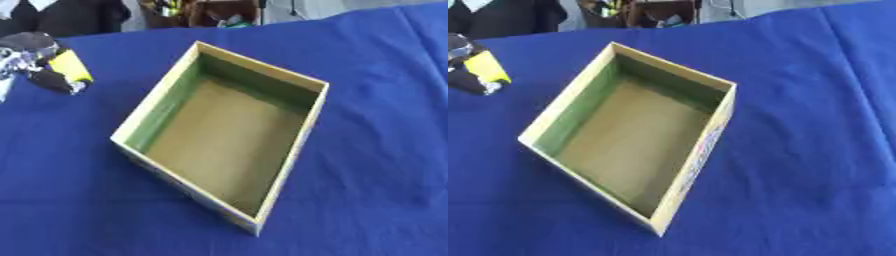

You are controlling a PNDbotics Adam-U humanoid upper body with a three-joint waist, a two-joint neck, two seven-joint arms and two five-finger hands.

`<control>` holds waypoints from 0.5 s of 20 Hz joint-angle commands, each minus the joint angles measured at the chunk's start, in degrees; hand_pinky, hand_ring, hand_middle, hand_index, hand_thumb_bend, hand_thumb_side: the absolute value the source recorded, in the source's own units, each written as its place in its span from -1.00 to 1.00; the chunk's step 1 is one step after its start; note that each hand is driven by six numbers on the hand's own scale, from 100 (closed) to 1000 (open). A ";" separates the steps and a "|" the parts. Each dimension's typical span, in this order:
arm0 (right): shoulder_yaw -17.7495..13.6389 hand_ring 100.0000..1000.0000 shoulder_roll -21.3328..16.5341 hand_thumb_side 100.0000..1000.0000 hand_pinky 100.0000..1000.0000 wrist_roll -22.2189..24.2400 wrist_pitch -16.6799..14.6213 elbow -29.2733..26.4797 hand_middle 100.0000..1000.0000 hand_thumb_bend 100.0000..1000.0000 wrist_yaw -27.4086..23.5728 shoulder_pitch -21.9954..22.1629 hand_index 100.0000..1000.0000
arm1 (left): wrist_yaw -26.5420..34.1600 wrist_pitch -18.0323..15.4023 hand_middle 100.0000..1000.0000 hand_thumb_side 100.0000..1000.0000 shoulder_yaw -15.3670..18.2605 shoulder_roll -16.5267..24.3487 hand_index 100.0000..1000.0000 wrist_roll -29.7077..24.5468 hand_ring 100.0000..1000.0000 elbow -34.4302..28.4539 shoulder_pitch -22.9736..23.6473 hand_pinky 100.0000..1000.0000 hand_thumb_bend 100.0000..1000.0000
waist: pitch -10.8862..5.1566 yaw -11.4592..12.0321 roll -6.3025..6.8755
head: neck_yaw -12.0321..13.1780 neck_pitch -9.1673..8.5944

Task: Pick up objects on the table and place them in the box.

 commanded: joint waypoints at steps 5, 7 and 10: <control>-0.33 0.35 -0.32 -0.10 0.34 0.10 -0.08 -0.85 0.25 -1.00 -0.74 0.06 0.43 | -3.88 -0.82 -0.27 -0.20 -1.56 2.05 0.17 1.72 -0.51 -5.16 -1.28 -0.76 -1.00 | -3.69 1.14 -0.45 | -0.73 1.10; -0.38 0.34 -0.24 -0.09 0.34 0.12 -0.07 -0.85 0.25 -1.00 -0.85 0.14 0.43 | -3.47 -1.59 -0.28 -0.21 -2.45 2.11 0.15 1.92 -0.50 -7.47 -1.27 -0.78 -1.00 | -4.29 1.51 -0.59 | -1.14 1.46; -0.38 0.34 -0.15 -0.10 0.34 0.26 -0.03 -0.85 0.25 -1.00 -1.03 0.23 0.43 | -2.15 -2.63 -0.26 -0.21 -4.55 1.78 0.16 1.02 -0.48 -11.71 -1.58 -0.75 -1.00 | -5.32 2.17 -0.86 | -1.65 2.47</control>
